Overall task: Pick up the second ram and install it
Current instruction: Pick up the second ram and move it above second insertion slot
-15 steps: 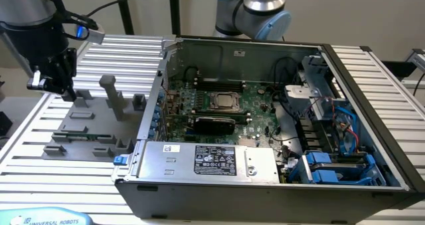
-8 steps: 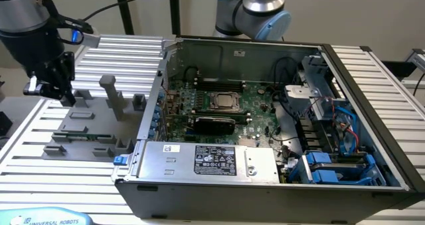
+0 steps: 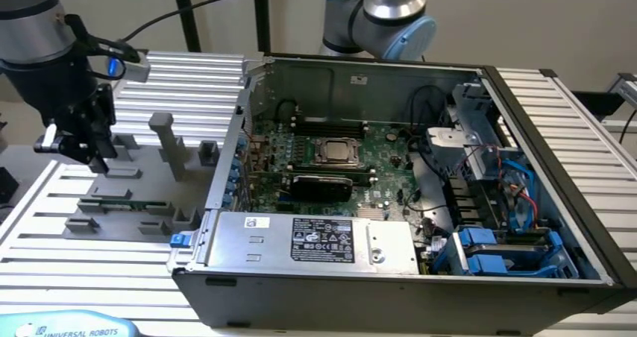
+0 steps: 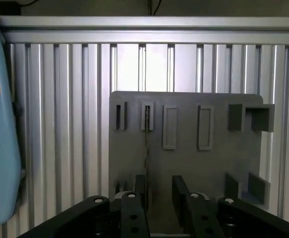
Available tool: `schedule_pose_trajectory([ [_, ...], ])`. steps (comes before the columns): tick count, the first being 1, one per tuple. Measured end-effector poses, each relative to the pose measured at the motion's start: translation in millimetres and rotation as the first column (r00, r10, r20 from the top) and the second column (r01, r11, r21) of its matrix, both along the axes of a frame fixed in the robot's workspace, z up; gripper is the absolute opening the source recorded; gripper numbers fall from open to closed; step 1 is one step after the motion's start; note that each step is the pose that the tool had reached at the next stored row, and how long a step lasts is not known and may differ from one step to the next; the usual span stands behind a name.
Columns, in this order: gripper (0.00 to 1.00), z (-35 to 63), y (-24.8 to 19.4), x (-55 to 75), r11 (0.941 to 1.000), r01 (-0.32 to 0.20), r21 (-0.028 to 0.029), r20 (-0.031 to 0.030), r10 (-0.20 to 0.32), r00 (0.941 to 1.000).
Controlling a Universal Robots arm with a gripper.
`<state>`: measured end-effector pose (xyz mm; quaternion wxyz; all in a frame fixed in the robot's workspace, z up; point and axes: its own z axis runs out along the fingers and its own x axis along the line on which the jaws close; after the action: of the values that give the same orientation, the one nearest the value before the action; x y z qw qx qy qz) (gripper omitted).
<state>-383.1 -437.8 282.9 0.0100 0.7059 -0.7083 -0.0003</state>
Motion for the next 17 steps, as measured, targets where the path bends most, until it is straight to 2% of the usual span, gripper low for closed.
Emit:
schedule_pose_trajectory([
  [17,0.36,-30.9,-3.7,-0.2,1.0000,0.000,0.0000,-0.0001,0.000,1.0000],
])
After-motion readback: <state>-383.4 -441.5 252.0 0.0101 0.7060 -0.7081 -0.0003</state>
